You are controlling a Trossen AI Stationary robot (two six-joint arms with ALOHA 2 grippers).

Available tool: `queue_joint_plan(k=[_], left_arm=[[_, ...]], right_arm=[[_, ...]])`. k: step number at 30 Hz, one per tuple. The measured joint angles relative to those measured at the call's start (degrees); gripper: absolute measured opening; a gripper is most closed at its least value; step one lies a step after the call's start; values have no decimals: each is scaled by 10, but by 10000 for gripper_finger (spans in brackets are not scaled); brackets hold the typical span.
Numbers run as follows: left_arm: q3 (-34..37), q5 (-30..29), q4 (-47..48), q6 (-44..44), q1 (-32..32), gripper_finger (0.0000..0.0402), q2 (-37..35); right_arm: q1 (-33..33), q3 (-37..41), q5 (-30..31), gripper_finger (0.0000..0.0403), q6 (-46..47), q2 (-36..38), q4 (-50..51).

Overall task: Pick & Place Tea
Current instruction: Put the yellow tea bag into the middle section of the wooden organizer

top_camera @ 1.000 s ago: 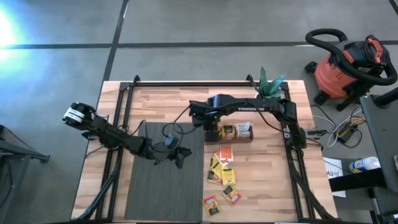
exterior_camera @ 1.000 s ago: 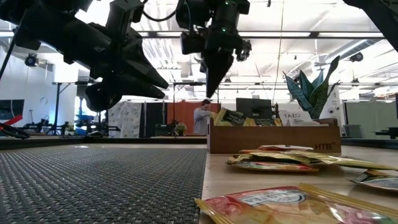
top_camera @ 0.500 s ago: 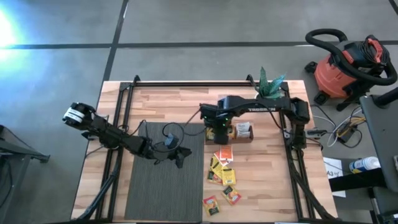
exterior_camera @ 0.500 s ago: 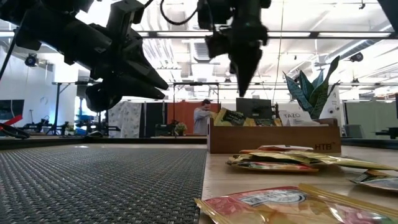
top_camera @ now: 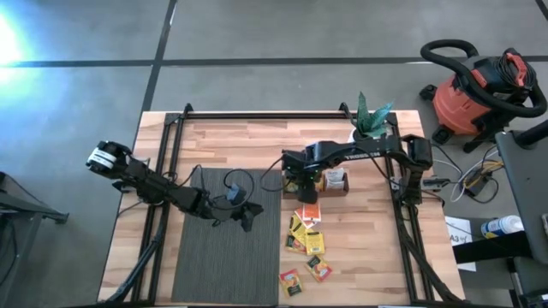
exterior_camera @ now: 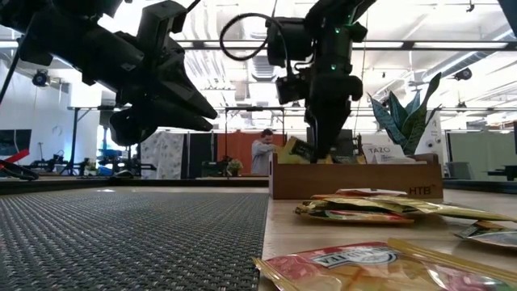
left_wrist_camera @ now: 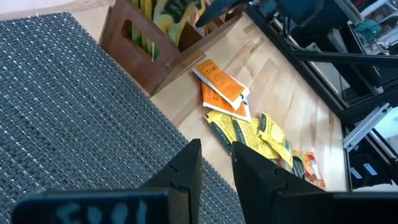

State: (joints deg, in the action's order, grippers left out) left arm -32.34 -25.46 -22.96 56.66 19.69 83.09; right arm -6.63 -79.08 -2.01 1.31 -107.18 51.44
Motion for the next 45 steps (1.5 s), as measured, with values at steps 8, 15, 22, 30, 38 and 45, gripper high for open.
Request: queue_joint_plan(k=[8,15,22,30,38,45], left_arm=[[0,0,1,-13,0,84,0],[0,1,13,-14,0,84,0],[1,1,18,-14,0,84,0],[1,1,18,-14,0,84,0],[1,-1,18,-13,-1,84,0],[1,-1,17,-10,-1,84,0]], right_arm=[[0,0,2,139,0,0,0],[0,0,-15,53,-2,0,-25],[0,-14,-15,9,-11,0,-18],[-1,-79,16,9,-88,1,55],[-3,-81,-13,9,-90,-3,68],[1,-80,-23,9,-88,-24,47]])
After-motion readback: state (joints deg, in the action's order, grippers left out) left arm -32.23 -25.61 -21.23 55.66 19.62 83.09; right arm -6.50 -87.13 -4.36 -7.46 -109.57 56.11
